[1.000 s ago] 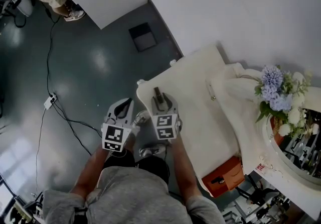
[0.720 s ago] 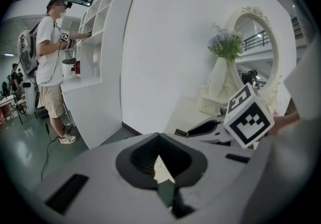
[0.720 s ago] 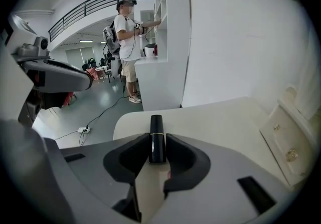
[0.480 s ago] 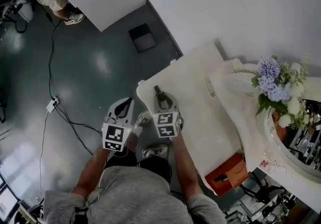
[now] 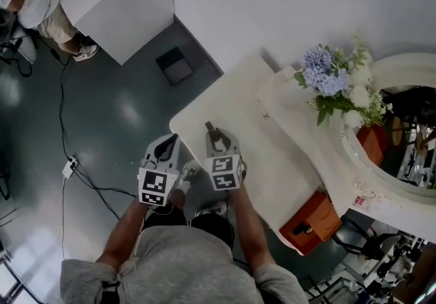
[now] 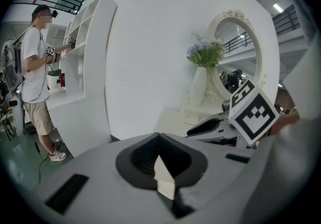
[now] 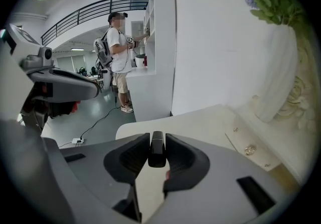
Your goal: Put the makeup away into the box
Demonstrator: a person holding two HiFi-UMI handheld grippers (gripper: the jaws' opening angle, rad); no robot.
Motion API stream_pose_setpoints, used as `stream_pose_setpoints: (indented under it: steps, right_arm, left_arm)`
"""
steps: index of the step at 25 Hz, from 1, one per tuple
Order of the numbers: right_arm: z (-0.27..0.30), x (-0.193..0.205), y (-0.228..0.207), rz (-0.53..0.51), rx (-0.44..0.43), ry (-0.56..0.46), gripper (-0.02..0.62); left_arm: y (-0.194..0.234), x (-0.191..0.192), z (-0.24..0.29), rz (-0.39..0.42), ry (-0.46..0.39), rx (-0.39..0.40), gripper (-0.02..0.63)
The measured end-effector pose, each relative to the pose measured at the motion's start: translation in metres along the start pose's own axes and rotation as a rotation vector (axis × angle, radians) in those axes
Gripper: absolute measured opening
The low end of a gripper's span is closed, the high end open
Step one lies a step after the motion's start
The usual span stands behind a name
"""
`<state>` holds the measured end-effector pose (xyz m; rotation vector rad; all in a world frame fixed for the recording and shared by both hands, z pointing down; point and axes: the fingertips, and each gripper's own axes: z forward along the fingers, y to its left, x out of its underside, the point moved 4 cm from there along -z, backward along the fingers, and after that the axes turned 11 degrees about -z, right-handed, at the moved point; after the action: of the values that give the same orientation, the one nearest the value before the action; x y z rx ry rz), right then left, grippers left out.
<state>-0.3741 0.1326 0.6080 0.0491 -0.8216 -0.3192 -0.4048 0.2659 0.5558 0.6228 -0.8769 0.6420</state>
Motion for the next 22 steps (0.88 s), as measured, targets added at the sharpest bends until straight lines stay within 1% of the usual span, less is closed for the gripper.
stream_pose_setpoints:
  steps: [4,8,12,17,22]
  right_arm:
    - [-0.035,0.000,-0.017,0.032,0.062,-0.022,0.105]
    - [-0.073,0.007,-0.034,0.070,0.141,-0.068,0.106]
    - [-0.118,0.018,-0.051,0.115,0.219,-0.066,0.106]
    - [-0.174,0.052,-0.073,0.175,0.334,-0.061,0.106]
    - [-0.230,0.099,-0.083,0.267,0.450,-0.027,0.106]
  left_arm:
    - [-0.028,-0.017,0.002,0.045,-0.024,0.056,0.000]
    - [-0.062,-0.031,0.002,0.093,-0.043,0.126,0.000]
    - [-0.104,-0.041,0.004,0.144,-0.050,0.205,0.000]
    - [-0.165,-0.042,0.007,0.197,-0.047,0.315,0.000]
    - [-0.227,-0.034,0.007,0.264,-0.033,0.444,0.000]
